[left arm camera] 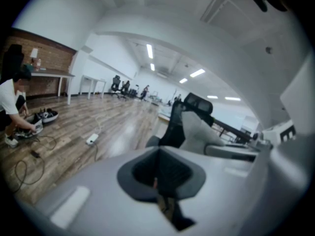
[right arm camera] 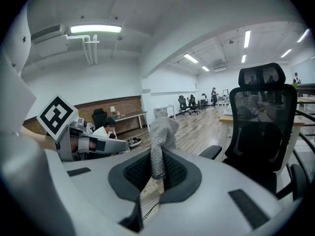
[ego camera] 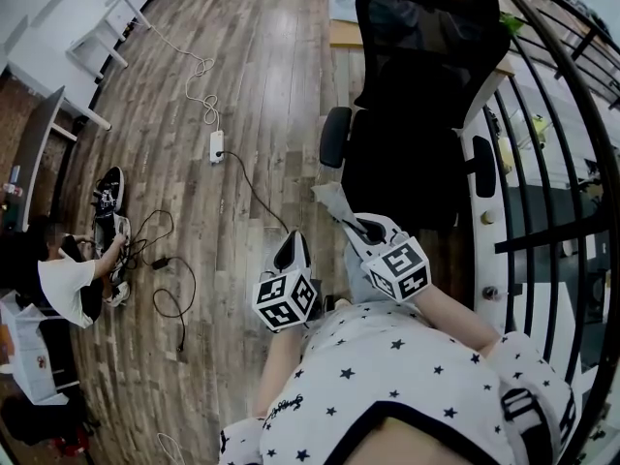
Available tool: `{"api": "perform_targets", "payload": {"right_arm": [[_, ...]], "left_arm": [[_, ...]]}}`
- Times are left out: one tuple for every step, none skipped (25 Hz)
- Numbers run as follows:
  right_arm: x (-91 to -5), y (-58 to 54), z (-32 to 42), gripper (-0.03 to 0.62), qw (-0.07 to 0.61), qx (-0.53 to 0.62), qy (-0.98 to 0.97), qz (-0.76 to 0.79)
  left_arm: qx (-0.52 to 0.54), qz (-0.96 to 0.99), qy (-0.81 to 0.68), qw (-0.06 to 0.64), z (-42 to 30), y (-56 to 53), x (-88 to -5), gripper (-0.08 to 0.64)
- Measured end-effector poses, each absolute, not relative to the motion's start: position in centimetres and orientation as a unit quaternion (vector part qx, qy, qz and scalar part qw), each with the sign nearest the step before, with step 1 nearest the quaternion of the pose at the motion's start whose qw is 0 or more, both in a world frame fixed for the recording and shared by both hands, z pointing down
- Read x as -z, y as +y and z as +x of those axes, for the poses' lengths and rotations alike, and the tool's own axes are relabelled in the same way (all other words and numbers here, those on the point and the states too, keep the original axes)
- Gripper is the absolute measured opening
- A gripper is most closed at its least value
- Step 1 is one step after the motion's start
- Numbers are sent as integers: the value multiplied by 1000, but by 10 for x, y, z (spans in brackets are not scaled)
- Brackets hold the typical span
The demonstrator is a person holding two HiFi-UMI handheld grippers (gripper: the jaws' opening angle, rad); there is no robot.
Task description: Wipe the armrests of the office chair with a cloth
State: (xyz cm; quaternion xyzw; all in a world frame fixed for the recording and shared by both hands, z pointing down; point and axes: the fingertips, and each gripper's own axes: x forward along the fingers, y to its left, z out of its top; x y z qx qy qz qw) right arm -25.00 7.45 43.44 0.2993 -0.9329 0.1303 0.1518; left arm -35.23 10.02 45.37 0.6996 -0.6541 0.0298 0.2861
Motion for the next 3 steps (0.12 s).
{"api": "perform_targets", "payload": {"right_arm": [[-435, 76, -250, 32, 152, -130, -933, 299], [-435, 77, -250, 32, 152, -131, -933, 299], [-435, 79, -250, 32, 153, -131, -933, 299]], "left_arm": [[-30, 700, -654, 286, -352, 101, -454, 6], [-30, 700, -654, 286, -352, 102, -453, 6], [-31, 700, -653, 286, -352, 103, -453, 6]]}}
